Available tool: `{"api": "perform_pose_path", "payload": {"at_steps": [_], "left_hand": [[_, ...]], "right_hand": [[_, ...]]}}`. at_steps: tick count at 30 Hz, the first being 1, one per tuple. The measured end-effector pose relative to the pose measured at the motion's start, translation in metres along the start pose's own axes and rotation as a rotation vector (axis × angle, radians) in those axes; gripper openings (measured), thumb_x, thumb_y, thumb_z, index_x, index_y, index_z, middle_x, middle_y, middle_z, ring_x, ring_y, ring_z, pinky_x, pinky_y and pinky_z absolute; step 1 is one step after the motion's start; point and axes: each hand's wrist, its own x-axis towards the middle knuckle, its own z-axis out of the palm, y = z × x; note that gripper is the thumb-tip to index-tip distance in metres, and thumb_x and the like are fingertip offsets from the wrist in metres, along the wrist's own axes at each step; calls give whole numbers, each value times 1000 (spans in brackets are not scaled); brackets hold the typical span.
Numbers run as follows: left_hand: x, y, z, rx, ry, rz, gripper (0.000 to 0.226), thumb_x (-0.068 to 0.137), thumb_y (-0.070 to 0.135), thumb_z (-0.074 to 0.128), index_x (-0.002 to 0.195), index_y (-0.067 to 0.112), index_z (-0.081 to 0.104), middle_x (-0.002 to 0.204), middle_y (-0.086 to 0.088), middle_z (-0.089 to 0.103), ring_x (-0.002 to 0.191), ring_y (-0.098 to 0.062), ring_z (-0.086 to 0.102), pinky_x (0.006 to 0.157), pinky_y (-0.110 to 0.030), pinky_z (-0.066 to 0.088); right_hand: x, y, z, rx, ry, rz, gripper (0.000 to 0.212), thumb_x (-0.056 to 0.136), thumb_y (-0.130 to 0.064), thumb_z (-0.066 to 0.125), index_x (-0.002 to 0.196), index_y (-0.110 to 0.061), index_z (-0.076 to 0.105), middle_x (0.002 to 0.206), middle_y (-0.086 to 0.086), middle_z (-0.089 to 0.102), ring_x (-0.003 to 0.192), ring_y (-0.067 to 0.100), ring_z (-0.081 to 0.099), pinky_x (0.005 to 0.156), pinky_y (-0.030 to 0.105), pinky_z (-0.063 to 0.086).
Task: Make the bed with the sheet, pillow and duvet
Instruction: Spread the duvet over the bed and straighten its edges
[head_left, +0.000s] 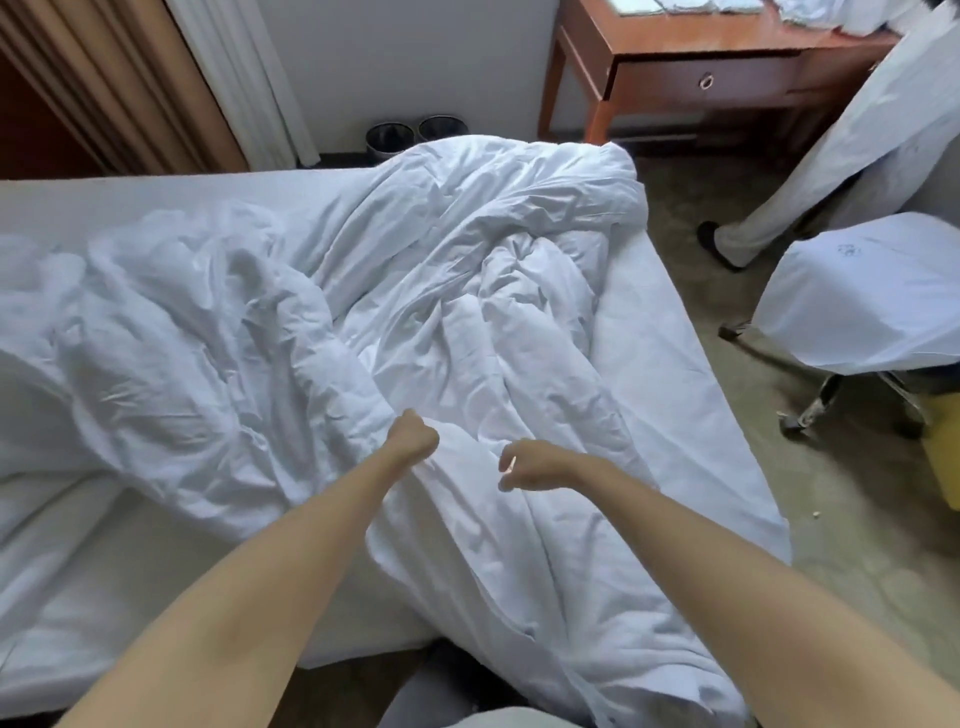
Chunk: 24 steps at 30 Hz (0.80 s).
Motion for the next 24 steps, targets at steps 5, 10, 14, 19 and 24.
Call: {"api": "perform_pose_path", "payload": {"at_steps": [5, 10, 14, 19, 24], "left_hand": [[53, -54, -35, 496, -87, 51, 46, 93, 7, 35, 137, -3, 28, 143, -20, 37, 134, -32, 35, 110, -38, 26], [79, -104, -73, 932, -192, -104, 50, 97, 10, 31, 146, 4, 24, 152, -12, 26, 136, -29, 35, 109, -46, 30], [86, -125, -87, 1099, -384, -214, 44, 95, 11, 33, 137, 12, 45, 144, -7, 39, 125, -28, 47, 88, -37, 45], [97, -109, -89, 801, -364, -183, 34, 94, 15, 32, 113, 5, 58, 115, -12, 63, 98, -24, 64, 83, -32, 49], [93, -67, -81, -396, -423, -508, 84, 87, 71, 23, 90, -7, 54, 73, -22, 63, 58, -29, 62, 53, -29, 55]], "right_hand": [[76, -66, 5, 140, -41, -65, 75, 88, -39, 61, 148, -13, 24, 151, 5, 31, 137, 22, 33, 106, 29, 30], [133, -83, 26, -80, -88, 74, 97, 81, -46, 65, 151, -23, 2, 157, 12, 10, 143, 32, 15, 114, 48, 21], [150, -87, 32, -96, -71, 164, 90, 79, -33, 70, 148, -12, 14, 148, 15, 29, 137, 33, 31, 108, 44, 31], [150, -92, 17, 23, 107, 118, 21, 93, -21, 47, 101, -2, 51, 119, 18, 56, 113, 33, 53, 86, 33, 41], [128, -76, -23, 366, 250, 291, 31, 90, -7, 44, 117, 7, 53, 122, 23, 56, 115, 35, 53, 87, 33, 43]]}}
